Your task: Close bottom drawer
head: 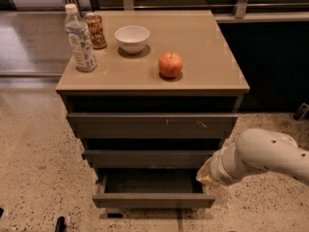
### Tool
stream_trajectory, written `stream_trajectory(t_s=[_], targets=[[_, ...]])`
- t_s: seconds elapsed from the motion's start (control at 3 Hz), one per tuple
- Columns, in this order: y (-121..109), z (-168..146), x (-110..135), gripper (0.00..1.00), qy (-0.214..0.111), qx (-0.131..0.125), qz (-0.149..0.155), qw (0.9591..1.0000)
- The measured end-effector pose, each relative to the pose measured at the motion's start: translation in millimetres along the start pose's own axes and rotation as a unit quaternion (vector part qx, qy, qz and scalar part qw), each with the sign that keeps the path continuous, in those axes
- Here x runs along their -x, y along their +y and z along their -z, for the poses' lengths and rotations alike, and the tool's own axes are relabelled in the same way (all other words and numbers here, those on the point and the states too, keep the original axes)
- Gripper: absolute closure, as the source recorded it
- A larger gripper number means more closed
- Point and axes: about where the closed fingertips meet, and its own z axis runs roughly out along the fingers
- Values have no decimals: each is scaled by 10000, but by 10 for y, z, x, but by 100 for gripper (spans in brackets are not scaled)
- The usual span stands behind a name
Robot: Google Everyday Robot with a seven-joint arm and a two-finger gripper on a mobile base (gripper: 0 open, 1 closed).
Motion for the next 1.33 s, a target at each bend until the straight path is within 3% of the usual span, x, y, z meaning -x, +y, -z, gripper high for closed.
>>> stream_trajectory(t_s=[0.33,0.67,1.0,1.33], targets=[[48,-670,-212,100,-96,368,-138,9992],[149,-850,-287,100,-109,563,-230,9981],[149,-851,-287,100,-110,563,-230,9981],[197,-1122,-410,100,-208,600,-218,9977]])
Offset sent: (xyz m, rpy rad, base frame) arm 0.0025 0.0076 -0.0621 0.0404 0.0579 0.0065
